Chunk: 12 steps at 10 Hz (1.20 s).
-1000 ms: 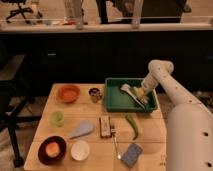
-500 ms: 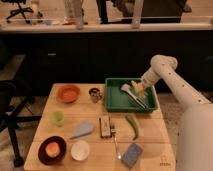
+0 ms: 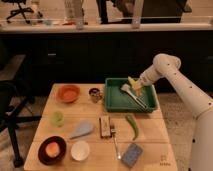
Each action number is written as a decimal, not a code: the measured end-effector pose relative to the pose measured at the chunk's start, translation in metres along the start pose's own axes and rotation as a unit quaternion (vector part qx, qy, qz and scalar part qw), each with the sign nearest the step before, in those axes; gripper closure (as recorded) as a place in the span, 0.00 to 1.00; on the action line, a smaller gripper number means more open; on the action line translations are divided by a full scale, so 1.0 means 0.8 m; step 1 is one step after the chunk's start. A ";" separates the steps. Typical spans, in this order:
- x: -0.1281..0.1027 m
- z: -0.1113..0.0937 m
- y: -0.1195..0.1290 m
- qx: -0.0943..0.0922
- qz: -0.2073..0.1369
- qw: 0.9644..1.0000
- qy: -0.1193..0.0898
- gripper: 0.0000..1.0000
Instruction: Place banana in red bowl
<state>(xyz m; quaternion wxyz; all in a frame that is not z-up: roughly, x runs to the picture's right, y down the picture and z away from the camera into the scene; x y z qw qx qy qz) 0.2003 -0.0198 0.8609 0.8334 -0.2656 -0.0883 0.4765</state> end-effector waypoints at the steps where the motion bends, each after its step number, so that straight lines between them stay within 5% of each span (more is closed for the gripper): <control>1: -0.014 -0.012 0.017 -0.006 -0.011 1.000 -0.011 1.00; 3: -0.046 -0.048 0.054 -0.023 -0.030 0.998 -0.042 1.00; 11: -0.048 -0.049 0.057 -0.026 -0.030 0.998 -0.046 1.00; 12: -0.050 -0.049 0.061 -0.042 -0.019 0.997 -0.064 1.00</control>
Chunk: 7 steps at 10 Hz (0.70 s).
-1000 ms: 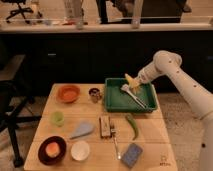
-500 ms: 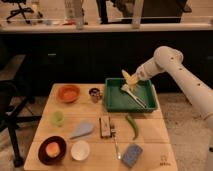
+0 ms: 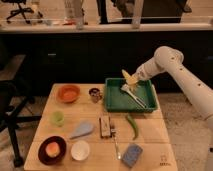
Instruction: Place banana in red bowl
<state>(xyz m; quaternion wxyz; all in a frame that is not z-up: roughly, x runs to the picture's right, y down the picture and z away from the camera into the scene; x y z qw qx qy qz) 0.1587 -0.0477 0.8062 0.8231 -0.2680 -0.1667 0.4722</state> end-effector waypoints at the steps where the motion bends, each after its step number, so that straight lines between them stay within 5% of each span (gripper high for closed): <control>1: -0.004 0.000 0.004 -0.010 0.002 1.000 -0.019 1.00; 7: -0.084 0.016 0.079 -0.085 -0.036 0.992 -0.088 1.00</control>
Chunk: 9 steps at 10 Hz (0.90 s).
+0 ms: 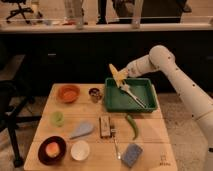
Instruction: Place banana in red bowl
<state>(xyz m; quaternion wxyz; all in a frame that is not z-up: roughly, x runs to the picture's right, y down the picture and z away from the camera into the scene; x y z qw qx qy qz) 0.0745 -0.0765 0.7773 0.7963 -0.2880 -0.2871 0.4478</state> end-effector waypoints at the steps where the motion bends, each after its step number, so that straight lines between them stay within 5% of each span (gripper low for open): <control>1: -0.006 0.003 0.005 -0.008 -0.005 1.000 -0.006 1.00; 5: -0.024 0.035 0.027 -0.036 -0.028 0.999 -0.004 1.00; 6: -0.039 0.063 0.043 -0.048 -0.044 0.998 0.003 1.00; 9: -0.055 0.089 0.059 -0.047 -0.049 0.998 -0.001 1.00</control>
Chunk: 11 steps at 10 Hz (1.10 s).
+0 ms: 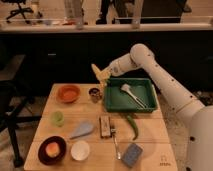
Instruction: Place banana in red bowl
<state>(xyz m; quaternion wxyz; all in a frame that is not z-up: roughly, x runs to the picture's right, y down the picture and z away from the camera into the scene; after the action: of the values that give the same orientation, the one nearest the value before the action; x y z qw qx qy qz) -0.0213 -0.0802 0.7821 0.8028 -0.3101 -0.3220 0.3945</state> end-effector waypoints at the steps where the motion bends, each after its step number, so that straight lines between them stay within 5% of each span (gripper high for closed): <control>1: -0.004 0.008 0.004 0.002 0.003 1.000 -0.003 1.00; 5: -0.022 0.046 0.025 0.006 0.012 1.000 -0.008 1.00; 7: -0.031 0.071 0.042 -0.008 0.005 1.000 -0.002 1.00; 11: -0.030 0.070 0.041 -0.010 0.004 1.000 -0.002 1.00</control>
<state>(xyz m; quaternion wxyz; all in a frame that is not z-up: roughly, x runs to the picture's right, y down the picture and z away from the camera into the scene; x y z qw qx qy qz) -0.0897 -0.0704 0.7845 0.7974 -0.3184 -0.3266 0.3951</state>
